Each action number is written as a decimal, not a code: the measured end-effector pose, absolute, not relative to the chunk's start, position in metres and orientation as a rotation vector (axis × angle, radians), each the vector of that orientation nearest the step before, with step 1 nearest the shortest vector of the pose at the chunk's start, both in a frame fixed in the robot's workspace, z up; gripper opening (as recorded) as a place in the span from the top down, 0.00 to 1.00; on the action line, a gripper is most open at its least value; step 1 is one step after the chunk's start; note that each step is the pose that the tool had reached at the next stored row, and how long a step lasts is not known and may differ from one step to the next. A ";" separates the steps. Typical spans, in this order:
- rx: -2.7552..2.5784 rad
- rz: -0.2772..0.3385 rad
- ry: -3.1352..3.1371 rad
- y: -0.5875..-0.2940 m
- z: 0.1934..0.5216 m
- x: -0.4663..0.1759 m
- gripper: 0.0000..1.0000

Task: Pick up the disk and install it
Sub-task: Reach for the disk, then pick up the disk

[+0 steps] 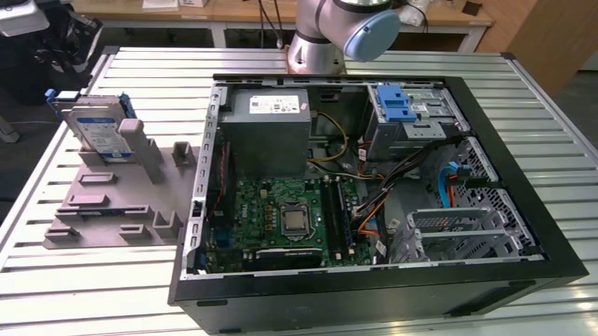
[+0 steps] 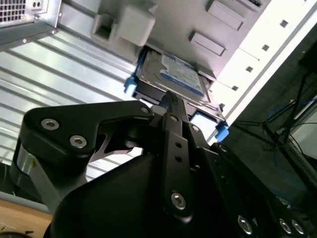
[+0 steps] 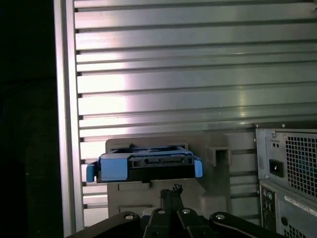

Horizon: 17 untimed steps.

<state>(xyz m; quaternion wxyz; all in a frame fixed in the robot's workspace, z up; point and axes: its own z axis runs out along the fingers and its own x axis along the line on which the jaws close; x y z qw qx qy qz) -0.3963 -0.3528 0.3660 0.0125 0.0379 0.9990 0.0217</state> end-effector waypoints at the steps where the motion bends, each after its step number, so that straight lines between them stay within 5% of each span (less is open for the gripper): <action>1: 0.118 0.068 3.114 -0.352 0.366 -0.401 0.89; 17: 0.118 0.068 3.114 -0.348 0.364 -0.421 0.89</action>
